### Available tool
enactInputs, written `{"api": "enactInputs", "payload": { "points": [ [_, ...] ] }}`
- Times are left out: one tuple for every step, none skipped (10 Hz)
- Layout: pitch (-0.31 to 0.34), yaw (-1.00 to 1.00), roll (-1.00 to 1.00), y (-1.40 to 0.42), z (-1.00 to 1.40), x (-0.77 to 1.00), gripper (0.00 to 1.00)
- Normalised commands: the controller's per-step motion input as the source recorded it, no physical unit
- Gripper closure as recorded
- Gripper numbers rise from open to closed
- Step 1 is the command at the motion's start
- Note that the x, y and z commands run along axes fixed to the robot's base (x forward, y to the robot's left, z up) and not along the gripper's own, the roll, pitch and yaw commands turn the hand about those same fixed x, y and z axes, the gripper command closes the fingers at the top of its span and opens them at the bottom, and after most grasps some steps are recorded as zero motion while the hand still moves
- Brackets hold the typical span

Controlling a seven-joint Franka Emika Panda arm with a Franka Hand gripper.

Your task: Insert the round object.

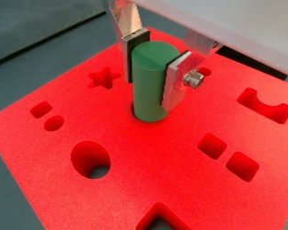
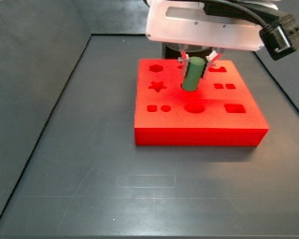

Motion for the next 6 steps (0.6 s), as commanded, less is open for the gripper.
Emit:
{"api": "enactInputs", "payload": {
  "points": [
    [-0.107, 0.00, 0.00, 0.00, -0.44, 0.00, 1.00],
    [-0.253, 0.00, 0.00, 0.02, -0.57, 0.00, 1.00],
    [-0.214, 0.01, 0.00, 0.06, -0.69, 0.00, 1.00],
    [-0.211, 0.02, 0.00, 0.05, -0.70, -0.12, 1.00],
    [-0.059, 0.01, 0.00, 0.00, -0.44, -0.18, 1.00],
    [-0.007, 0.00, 0.00, 0.00, 0.00, -0.01, 1.00]
  ]
}}
